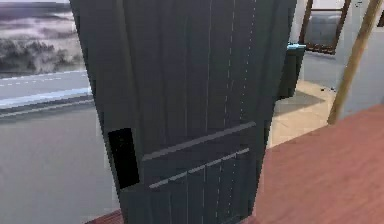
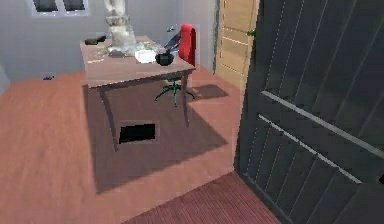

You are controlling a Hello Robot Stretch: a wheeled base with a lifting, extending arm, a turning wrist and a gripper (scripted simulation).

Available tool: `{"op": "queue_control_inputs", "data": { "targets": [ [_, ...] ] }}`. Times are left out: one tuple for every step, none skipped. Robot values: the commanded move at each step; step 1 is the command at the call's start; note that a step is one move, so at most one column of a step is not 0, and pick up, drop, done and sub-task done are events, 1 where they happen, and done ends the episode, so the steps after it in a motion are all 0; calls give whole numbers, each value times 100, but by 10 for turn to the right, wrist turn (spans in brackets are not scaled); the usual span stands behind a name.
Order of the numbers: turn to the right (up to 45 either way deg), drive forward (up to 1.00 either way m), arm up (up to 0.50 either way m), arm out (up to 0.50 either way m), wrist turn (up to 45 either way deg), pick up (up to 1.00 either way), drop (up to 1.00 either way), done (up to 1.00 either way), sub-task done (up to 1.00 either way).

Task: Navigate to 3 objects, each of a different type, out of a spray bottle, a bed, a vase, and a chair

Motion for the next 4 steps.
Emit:
{"op": "queue_control_inputs", "data": {
  "targets": [
    [0,35,0,0,0,0,0,0,0],
    [-450,0,0,0,0,0,0,0,0],
    [-450,0,0,0,0,0,0,0,0],
    [-450,0,0,0,0,0,0,0,0]
  ]
}}
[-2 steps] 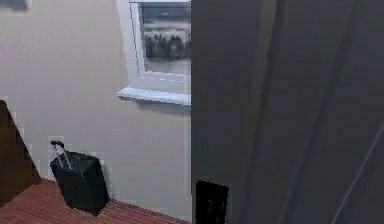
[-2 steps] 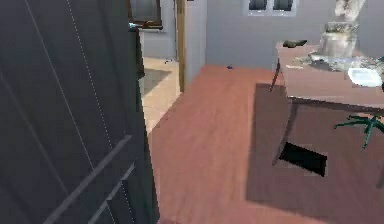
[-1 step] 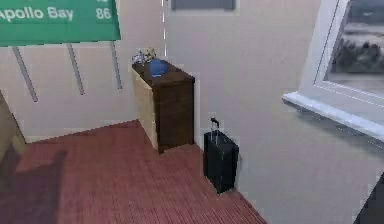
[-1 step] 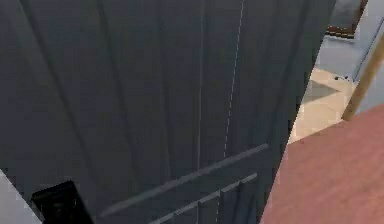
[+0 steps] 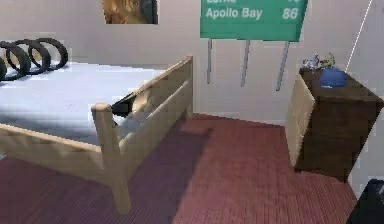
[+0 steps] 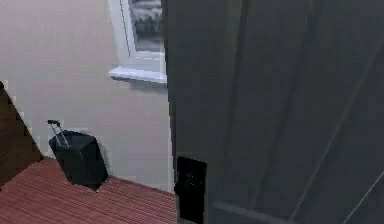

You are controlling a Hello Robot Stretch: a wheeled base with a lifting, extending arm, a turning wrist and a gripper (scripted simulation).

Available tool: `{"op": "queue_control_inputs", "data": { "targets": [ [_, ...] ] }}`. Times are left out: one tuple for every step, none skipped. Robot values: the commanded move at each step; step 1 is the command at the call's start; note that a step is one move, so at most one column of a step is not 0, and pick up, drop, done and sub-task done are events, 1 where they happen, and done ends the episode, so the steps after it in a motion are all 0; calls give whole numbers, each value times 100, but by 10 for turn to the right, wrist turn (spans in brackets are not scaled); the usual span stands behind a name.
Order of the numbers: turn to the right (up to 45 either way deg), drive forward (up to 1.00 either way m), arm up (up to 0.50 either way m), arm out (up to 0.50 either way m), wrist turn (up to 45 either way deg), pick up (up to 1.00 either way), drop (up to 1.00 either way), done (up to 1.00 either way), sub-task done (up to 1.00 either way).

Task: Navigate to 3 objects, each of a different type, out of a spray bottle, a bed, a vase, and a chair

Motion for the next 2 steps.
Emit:
{"op": "queue_control_inputs", "data": {
  "targets": [
    [-330,0,0,0,0,0,0,0,0],
    [0,0,0,0,0,0,0,100,0]
  ]
}}
